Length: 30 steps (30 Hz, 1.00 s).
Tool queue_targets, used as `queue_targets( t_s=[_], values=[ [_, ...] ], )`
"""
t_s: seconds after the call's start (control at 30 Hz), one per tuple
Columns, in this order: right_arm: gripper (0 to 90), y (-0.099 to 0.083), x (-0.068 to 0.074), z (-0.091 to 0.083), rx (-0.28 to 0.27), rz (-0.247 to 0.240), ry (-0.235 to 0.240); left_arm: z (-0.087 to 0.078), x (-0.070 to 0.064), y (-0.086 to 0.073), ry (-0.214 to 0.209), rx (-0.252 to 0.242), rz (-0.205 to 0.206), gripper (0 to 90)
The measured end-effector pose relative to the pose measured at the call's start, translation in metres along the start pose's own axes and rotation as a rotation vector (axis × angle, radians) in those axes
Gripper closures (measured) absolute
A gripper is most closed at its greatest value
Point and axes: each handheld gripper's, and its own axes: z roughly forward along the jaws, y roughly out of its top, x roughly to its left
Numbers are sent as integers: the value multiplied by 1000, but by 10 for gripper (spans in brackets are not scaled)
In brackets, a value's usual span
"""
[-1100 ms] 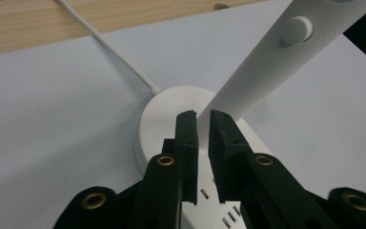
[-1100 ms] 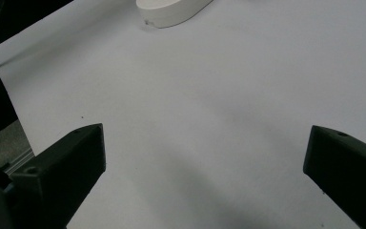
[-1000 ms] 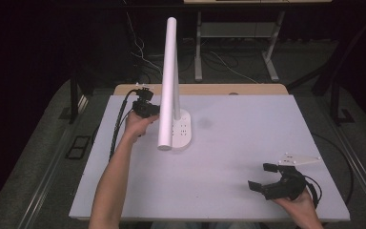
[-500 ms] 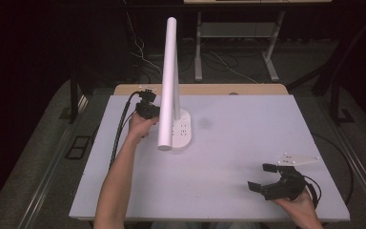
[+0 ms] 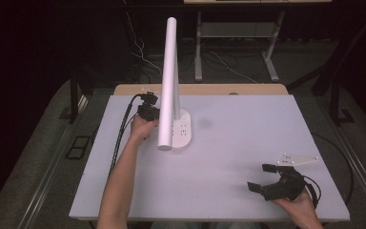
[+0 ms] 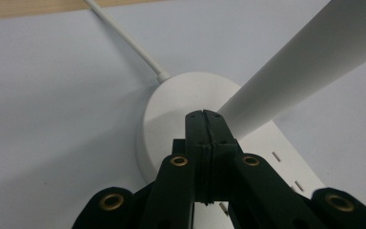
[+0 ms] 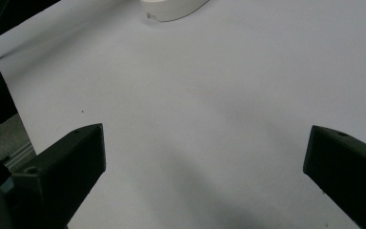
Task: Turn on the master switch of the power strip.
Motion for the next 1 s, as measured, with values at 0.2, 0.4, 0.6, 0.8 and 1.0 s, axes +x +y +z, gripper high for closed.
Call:
queue_targets(
  t_s=[0.2,0.4,0.6,0.8,1.0],
  values=[
    [0,0,0,0,2,-1,1,4,3,-3,10,13,-8,895],
    [0,0,0,0,3,-1,1,5,7,-7,-31,-2,-12,896],
    [0,0,0,0,1,-2,1,6,5,-8,-14,0,23,899],
    [0,0,2,1,6,-7,6,7,1,-10,16,-13,46,900],
    [0,0,3,1,6,-11,9,8,3,-11,8,-4,6,900]
  ],
)
